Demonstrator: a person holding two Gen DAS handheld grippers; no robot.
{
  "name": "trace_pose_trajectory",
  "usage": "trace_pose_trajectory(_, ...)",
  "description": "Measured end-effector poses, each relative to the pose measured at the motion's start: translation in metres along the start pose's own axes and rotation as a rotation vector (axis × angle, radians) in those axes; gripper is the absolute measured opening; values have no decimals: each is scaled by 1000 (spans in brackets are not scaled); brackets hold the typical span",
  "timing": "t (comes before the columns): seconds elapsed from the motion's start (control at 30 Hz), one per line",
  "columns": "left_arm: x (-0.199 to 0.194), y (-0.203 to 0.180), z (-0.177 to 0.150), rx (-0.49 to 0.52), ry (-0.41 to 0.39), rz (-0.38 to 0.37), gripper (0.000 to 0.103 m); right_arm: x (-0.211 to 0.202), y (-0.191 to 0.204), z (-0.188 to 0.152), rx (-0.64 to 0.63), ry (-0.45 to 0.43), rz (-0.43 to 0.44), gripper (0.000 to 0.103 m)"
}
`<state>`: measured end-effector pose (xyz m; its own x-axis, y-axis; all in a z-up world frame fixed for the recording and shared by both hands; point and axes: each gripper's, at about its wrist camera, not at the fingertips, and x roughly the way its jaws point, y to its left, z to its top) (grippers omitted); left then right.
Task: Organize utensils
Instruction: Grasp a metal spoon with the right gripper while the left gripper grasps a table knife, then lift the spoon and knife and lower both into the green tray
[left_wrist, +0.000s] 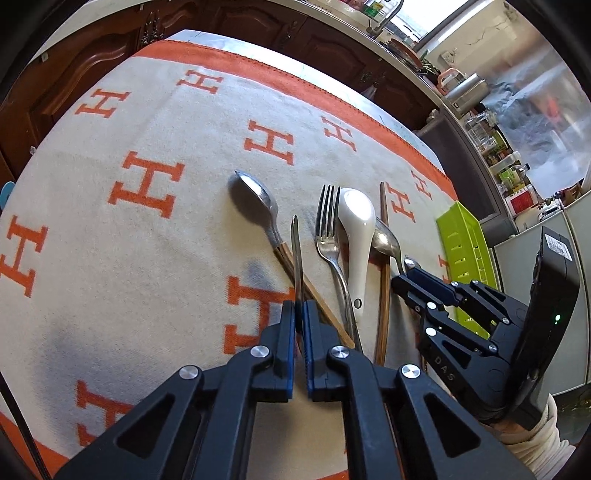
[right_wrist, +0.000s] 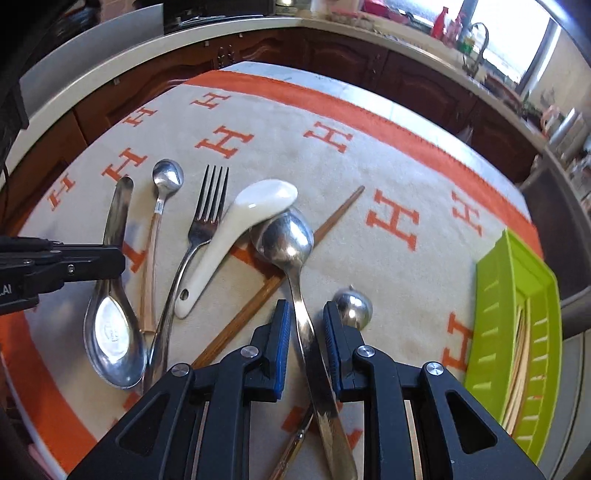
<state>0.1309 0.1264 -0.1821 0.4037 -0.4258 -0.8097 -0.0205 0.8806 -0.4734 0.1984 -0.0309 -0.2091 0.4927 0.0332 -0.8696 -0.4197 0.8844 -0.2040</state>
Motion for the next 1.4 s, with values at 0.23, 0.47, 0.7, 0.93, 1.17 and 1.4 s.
trace_pose_trajectory(0.23,2,0,1,-9,8,-14,2,9,16,10,-71,-61,-67,18)
trace_pose_trajectory(0.47,2,-1,2,-14,4,-38,2,10,-16,14,128,-13,128,7)
trace_pose_trajectory(0.7,-3,-12,2,10,2,-71,2,7,-64,-2,413,109,362,7)
trace_pose_trajectory(0.93,-9,-27,-1,38,0,-117,2,-1,-81,-29,546,114,475,7)
trace_pose_trajectory(1.17,-19,-58,-6,104,-9,-157,2,-32,-96,-47,596,3,504,7)
trace_pose_trajectory(1.4,-25,-99,-15,196,0,-187,2,-83,-124,-75,649,-131,540,7)
